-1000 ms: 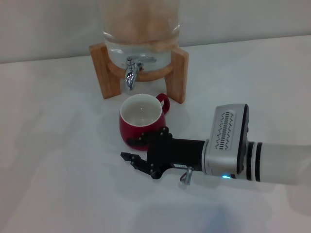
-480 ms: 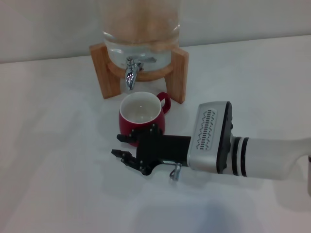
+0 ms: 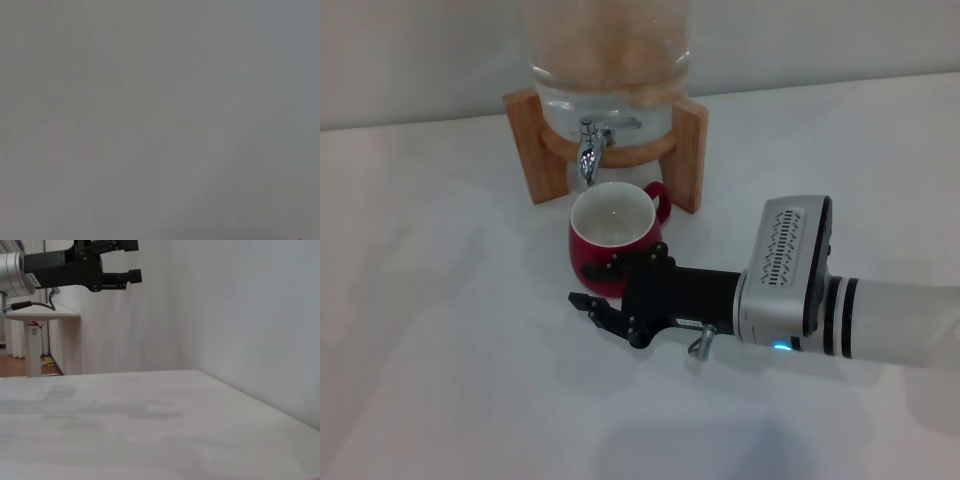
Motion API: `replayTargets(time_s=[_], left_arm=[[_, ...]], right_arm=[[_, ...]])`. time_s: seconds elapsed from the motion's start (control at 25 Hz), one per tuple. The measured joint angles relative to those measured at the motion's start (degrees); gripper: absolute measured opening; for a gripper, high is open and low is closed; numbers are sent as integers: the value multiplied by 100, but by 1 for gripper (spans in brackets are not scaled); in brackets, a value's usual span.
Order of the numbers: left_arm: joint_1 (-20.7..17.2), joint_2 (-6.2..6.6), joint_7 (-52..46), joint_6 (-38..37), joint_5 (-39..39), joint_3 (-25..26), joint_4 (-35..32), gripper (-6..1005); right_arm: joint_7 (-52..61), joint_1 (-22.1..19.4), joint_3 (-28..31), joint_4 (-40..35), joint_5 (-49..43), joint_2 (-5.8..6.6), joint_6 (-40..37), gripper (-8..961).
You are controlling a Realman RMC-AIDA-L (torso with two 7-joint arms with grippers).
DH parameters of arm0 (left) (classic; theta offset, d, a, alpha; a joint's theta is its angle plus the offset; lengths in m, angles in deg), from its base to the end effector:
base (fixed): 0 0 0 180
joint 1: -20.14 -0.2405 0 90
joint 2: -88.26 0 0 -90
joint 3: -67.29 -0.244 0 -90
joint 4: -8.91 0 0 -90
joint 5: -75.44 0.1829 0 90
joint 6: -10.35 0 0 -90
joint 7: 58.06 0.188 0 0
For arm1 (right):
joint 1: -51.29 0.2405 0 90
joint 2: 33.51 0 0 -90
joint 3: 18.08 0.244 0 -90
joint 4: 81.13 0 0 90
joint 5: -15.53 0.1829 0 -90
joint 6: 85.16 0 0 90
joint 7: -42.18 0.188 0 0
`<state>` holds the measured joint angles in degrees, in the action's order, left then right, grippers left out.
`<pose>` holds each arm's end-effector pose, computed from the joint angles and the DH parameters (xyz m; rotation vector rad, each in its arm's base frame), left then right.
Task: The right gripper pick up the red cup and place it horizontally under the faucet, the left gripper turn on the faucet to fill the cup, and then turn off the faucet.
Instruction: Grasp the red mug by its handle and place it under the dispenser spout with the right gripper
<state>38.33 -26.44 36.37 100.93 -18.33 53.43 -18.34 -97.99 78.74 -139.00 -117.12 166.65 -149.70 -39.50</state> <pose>-0.2991 0.3136 0.1156 -1.6880 -0.9549 -1.3491 0.1682 0.3204 -0.1280 -2.5853 0.1915 0.6681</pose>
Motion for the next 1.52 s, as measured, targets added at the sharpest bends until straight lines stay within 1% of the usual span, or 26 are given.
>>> replayTargets(time_s=[0.52, 0.64, 0.76, 0.88, 1.04, 1.24, 1.52], left_arm=[[-24, -32, -4, 16, 21, -2, 0, 846], [-64, -34, -4, 18, 26, 0, 0, 846], [-85, -35, -2, 21, 24, 1, 0, 846], [-87, -35, 0, 22, 19, -1, 0, 846], [-79, -35, 1, 22, 18, -2, 0, 846], [-48, -35, -2, 22, 23, -2, 0, 846], [-32, -35, -4, 21, 26, -2, 0, 846]], right_arm=[[92, 173, -122, 40, -6, 0, -35, 303], [107, 92, -53, 67, -4, 9, -29, 303], [124, -3, 50, 74, -4, 59, 3, 303], [154, -86, 164, 106, -69, 83, 94, 303], [157, -111, 206, 138, -96, 103, 193, 303], [184, -92, 337, 266, -121, 98, 235, 303], [172, 26, 286, 265, -138, 61, 227, 303]])
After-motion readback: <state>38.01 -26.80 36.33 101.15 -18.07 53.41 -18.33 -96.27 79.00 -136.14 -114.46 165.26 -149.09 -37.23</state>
